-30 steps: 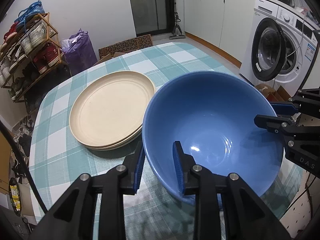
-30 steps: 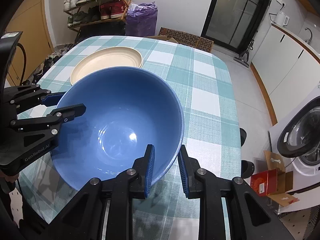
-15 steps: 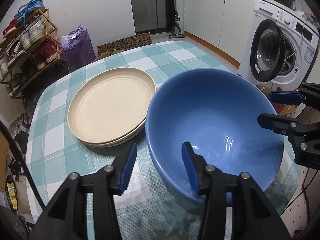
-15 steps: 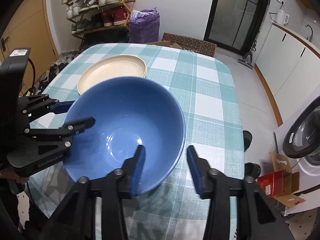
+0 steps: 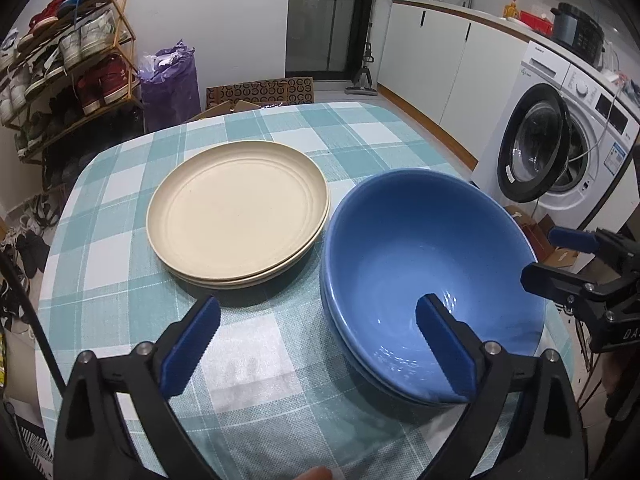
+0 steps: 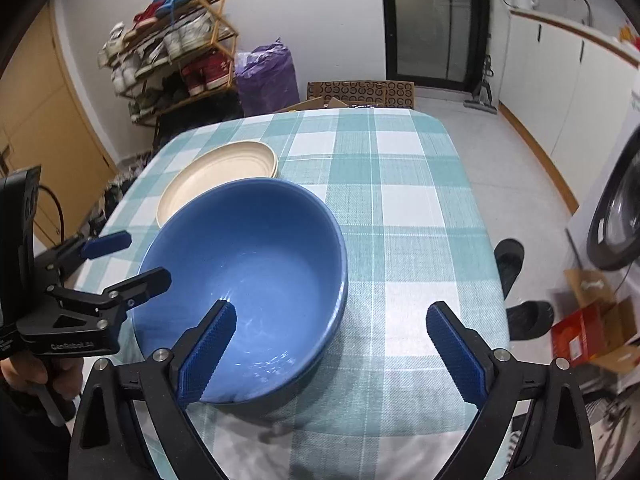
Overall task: Organize plates and bowls
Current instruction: 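Open both tools and release the darker blue bowl into the light blue bowl, then close both tools on the rim of the nested blue bowls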
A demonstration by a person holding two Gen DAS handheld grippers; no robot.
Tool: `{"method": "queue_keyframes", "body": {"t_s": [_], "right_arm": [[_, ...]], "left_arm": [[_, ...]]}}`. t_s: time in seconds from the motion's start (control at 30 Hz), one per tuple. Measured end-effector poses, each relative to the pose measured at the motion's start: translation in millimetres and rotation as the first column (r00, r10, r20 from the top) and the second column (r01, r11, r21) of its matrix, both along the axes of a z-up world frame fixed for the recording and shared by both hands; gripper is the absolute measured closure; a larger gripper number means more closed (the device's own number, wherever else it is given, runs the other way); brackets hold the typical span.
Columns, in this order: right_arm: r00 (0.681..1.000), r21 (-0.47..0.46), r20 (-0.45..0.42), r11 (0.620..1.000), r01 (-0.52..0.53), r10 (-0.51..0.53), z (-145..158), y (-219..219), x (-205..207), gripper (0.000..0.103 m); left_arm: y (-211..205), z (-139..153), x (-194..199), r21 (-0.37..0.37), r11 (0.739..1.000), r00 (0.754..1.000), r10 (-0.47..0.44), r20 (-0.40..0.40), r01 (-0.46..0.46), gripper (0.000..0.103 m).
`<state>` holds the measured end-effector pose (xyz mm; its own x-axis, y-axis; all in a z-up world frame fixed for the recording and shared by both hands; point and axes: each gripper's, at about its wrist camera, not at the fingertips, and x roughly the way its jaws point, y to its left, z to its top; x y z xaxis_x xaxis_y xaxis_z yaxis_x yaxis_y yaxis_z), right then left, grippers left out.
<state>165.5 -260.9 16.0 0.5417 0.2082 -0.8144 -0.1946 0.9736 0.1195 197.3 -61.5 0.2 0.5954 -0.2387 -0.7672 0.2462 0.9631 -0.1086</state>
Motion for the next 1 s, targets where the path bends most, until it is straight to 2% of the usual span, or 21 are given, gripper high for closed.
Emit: {"method": "queue_keyframes", "body": {"t_s": [0.17, 0.5, 0.63, 0.9, 1.0], "right_arm": [[0.998, 0.030, -0.011, 0.997, 0.070, -0.070, -9.1, -9.5, -1.3, 0.001], [0.993, 0.069, -0.034, 0.991, 0.118, -0.116, -22.6, -18.3, -5.4, 0.001], [0.993, 0.066, -0.036, 0.991, 0.114, -0.112, -26.6, -16.5, -3.4, 0.001], [0.993, 0.124, -0.075, 0.987, 0.105, -0.096, -38.8, -10.1, 1.6, 0.001], [0.992, 0.105, -0.087, 0.990, 0.096, -0.087, -42.2, -3.7, 3.2, 0.001]], "left_arm": [[3.3, 0.2, -0.6, -0.030, 0.999, 1.000, 0.022, 0.007, -0.022, 0.000], [4.0, -8.4, -1.9, -0.056, 0.996, 0.998, 0.065, -0.016, -0.066, 0.000], [3.2, -12.8, -2.7, -0.056, 0.995, 0.996, 0.081, -0.028, -0.082, 0.000], [2.2, -17.0, -2.9, -0.066, 0.992, 0.994, 0.105, -0.041, -0.107, 0.000], [2.6, -21.3, -2.3, -0.080, 0.990, 0.992, 0.111, -0.062, -0.115, 0.000]]}}
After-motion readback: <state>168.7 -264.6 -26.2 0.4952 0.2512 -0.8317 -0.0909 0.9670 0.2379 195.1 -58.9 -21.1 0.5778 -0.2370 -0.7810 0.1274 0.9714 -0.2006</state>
